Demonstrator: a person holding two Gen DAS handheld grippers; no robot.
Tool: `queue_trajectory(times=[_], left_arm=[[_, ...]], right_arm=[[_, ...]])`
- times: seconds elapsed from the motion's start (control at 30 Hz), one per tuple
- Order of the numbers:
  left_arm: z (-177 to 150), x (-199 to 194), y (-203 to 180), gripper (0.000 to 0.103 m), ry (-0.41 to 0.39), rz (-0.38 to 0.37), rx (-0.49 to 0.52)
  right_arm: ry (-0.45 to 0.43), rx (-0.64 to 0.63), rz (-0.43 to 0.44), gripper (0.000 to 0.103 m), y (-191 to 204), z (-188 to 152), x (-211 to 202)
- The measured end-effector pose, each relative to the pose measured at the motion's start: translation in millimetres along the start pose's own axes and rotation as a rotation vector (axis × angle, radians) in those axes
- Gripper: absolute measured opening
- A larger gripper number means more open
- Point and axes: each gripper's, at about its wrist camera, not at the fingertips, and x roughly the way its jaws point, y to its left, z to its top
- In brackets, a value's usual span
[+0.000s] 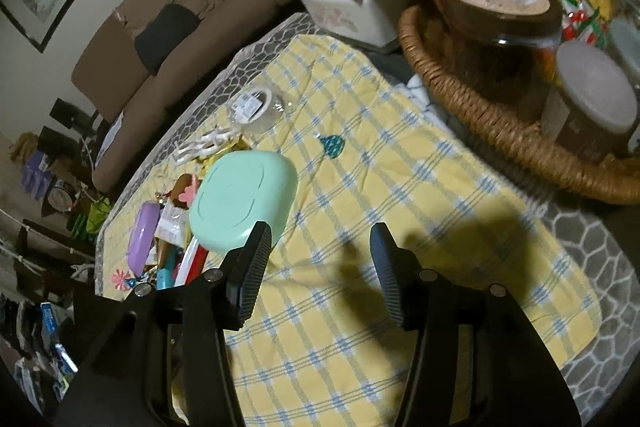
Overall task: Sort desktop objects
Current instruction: 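Move the left tool to the red-and-white tube and grasp it, then lift the red-and-white tube off the table with the left tool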
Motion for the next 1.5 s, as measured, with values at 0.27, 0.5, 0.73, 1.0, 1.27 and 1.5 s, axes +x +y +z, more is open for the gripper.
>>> queue_trajectory(times=[0.27,0.5,0.73,1.0,1.27,1.5], left_arm=[[-15,-17,33,0.018,0.093,-0.181,-0.098],[-63,-64,54,0.032,0.421,-0.211,0.028],[-50,-86,71,0.083,0.255,-0.083,-0.045],[-45,-51,2,0.078,0.293,-0.061,0.096],[-59,-36,-55,0.034,0.244,0.059,0.303],[-36,-75,-12,0.013,0.195,-0.223,0.034]], right_arm=[[-0.024,-0.122,-0.088,0.049,16,2,-2],[-0.004,-0.101,-0.048,0.05,14,-2,-3],[0.019,-0.091,-0.027,0.05,13,-7,-3],[0.031,-0.102,-0.033,0.05,16,-7,0],[0.055,-0.126,-0.025,0.05,23,-9,7],[0.069,-0.129,-0.012,0.049,23,-10,8]])
